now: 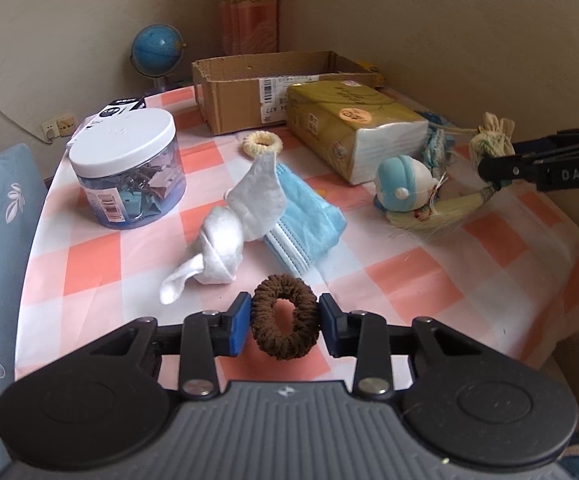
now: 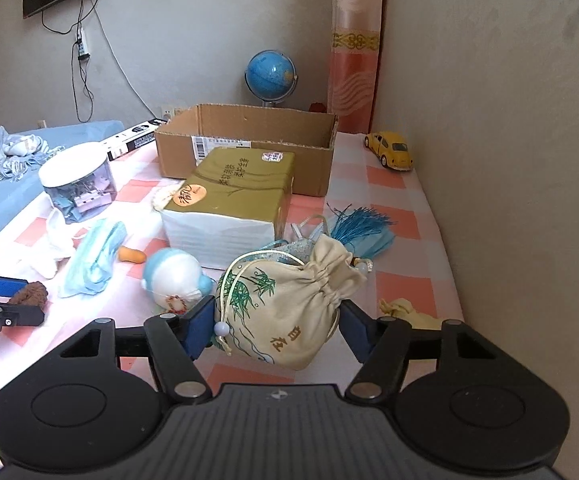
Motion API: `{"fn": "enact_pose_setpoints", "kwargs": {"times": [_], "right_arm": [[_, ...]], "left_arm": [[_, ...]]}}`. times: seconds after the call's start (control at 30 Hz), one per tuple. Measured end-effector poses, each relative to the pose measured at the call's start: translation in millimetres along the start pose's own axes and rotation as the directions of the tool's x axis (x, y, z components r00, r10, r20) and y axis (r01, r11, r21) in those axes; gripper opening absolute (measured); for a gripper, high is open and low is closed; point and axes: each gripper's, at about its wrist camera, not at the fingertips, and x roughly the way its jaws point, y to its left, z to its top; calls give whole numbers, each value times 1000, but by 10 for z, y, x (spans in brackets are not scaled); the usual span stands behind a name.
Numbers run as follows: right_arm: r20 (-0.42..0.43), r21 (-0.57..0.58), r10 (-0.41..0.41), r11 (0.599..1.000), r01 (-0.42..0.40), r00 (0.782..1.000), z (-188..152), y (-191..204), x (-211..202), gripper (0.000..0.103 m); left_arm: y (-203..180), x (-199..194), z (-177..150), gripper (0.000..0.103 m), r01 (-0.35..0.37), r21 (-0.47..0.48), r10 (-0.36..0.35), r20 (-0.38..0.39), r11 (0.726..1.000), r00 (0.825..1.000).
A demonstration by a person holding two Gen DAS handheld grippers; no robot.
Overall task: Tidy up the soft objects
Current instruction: 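Grasp and lift the cream pouch with the right tool while the left tool grasps the brown hair tie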
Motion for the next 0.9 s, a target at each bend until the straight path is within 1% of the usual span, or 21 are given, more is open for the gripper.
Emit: {"fn": "enact_pose_setpoints", "kwargs": {"times": [0.2,0.4,0.53,0.67,0.73,0.9], "right_arm": [[13,26,10,1000,-11,1000,129,-65,-194,71],[14,22,-3,1000,3,1000,381,-84,-308,71],[-1,34,-4,999,4,1000,587,-95,-332,71],[4,44,-6,999,6,1000,822,-108,-350,71],[6,61,-2,998,2,1000,972,-130,-344,71],[30,62,-8,998,6,1000,1436,-121,-246,71]], "left_arm": [[30,-98,99,35,36,32,-35,-32,999,999],[42,-230,204,35,66,54,-64,-49,996,997],[61,-317,290,35,73,67,-71,-31,995,997],[72,-374,392,35,79,78,-79,0,994,997],[85,-387,444,35,83,82,-84,8,993,996],[114,-411,559,35,84,97,-88,38,992,995]]}}
